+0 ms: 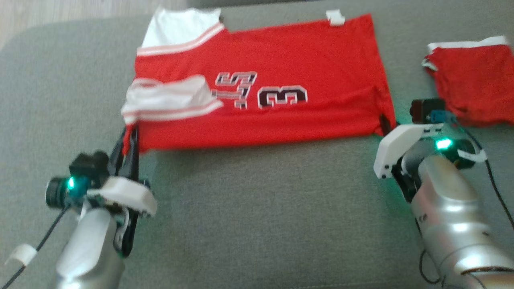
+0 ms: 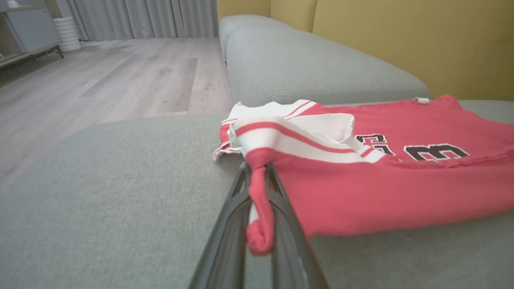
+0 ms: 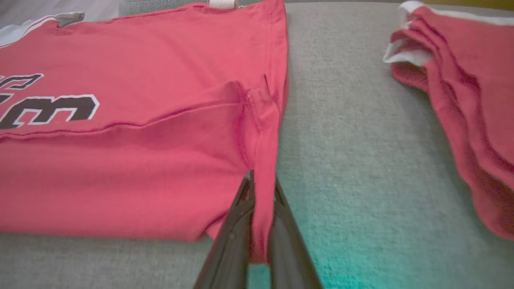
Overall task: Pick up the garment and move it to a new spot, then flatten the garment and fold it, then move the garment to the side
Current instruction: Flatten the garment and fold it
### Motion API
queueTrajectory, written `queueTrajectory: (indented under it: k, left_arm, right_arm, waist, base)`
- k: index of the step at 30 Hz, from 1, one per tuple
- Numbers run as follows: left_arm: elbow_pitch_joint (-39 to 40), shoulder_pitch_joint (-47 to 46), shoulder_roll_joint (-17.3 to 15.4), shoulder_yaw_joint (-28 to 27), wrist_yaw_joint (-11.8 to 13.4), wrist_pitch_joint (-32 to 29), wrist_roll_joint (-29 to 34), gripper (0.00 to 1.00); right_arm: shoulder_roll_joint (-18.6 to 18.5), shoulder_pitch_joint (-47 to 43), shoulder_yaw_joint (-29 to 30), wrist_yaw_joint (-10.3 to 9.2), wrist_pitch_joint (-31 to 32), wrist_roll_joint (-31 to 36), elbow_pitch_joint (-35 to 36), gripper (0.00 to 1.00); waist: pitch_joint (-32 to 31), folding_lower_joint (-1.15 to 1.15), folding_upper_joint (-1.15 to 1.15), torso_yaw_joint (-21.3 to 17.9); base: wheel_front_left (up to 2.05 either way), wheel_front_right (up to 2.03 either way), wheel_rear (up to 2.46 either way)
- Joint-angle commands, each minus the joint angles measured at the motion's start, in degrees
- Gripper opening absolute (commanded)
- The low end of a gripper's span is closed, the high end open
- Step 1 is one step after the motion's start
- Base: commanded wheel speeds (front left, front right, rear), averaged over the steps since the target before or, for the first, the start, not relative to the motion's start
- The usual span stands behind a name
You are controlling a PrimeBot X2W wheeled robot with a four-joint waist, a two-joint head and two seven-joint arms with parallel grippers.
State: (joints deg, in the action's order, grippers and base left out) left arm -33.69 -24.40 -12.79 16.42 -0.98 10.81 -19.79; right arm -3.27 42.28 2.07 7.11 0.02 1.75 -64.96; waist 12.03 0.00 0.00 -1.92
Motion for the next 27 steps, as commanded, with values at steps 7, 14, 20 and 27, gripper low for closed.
queueTrajectory:
  k: [7, 14, 20, 27]
  left_arm:
    - [3.3, 5.4, -4.4, -0.9, -0.9, -5.4, -1.2, 0.0]
    - [8.8, 12.4, -5.3, 0.3, -0.3, -9.8, -2.1, 0.0]
    - [12.4, 16.4, -5.2, 1.4, 0.4, -12.7, -2.8, 0.0]
    - [12.4, 16.0, -4.8, 1.5, 1.1, -12.9, -3.2, 0.09]
  right_arm:
    - [0.4, -4.2, -1.2, 0.37, 1.9, -0.4, 2.8, 0.0]
    - [0.4, -10.8, -1.5, 0.37, 5.8, -2.0, 8.4, 0.0]
    - [0.4, -19.2, -2.9, 0.37, 10.5, -5.7, 18.9, 0.0]
    - [0.4, -25.2, -1.9, 0.37, 11.0, -9.4, 30.1, 1.0]
  waist:
    - [-5.6, 0.0, 0.0, -1.5]
    - [-8.2, 0.0, 0.0, -1.2]
    - [-8.8, 0.0, 0.0, -1.0]
    - [-8.3, 0.0, 0.0, -1.2]
  base:
    - [0.0, 0.0, 0.0]
    - [0.0, 0.0, 0.0]
    - [0.0, 0.0, 0.0]
    - [0.0, 0.0, 0.0]
